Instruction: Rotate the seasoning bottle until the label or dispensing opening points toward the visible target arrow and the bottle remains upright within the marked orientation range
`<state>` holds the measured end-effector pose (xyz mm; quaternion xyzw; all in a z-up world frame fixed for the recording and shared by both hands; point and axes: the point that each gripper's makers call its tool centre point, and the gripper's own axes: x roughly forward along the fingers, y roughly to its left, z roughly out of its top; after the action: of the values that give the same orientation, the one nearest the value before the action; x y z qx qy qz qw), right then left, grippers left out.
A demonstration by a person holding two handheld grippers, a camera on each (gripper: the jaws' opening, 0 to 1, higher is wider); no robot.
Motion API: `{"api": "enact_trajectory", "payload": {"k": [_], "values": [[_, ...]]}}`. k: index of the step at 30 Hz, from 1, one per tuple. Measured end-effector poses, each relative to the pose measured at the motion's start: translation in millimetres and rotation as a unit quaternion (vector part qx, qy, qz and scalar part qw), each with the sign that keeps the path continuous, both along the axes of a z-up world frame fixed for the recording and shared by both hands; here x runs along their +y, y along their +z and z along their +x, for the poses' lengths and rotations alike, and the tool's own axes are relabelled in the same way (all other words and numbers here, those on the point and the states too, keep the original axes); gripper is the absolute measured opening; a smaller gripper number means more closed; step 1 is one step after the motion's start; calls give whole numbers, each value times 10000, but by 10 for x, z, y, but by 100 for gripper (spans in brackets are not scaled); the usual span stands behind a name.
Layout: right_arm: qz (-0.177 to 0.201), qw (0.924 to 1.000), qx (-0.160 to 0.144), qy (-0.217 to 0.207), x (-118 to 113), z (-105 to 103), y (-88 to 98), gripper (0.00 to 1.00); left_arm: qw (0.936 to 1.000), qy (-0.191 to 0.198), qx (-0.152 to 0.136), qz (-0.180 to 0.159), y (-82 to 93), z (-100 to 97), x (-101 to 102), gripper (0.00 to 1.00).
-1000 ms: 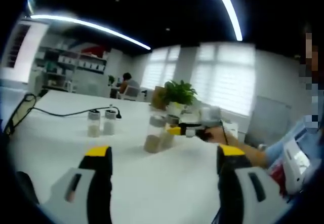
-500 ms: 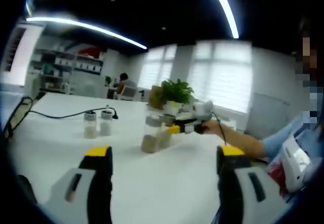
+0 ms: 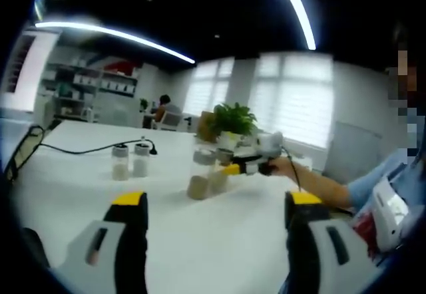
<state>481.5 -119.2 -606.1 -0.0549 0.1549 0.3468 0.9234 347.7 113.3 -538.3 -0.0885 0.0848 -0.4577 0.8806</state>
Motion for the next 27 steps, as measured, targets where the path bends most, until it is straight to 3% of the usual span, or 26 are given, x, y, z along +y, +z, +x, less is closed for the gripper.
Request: {"api": "enact_trajectory", "payload": {"k": [22, 24, 26, 27], "values": [[111, 9999, 69, 23, 3, -37, -62, 37, 10000, -23, 47, 44, -35, 8, -5, 89], [329, 9994, 61, 39, 6, -29, -53, 38, 10000, -19, 50, 36, -31, 8, 3, 89], [742, 9972, 97, 17, 37, -38, 12, 48, 10000, -40, 65, -5, -19, -1, 11, 89], [721, 9973, 106, 58, 29, -48, 26, 53, 10000, -31, 60, -48, -4, 0, 17, 89]]}}
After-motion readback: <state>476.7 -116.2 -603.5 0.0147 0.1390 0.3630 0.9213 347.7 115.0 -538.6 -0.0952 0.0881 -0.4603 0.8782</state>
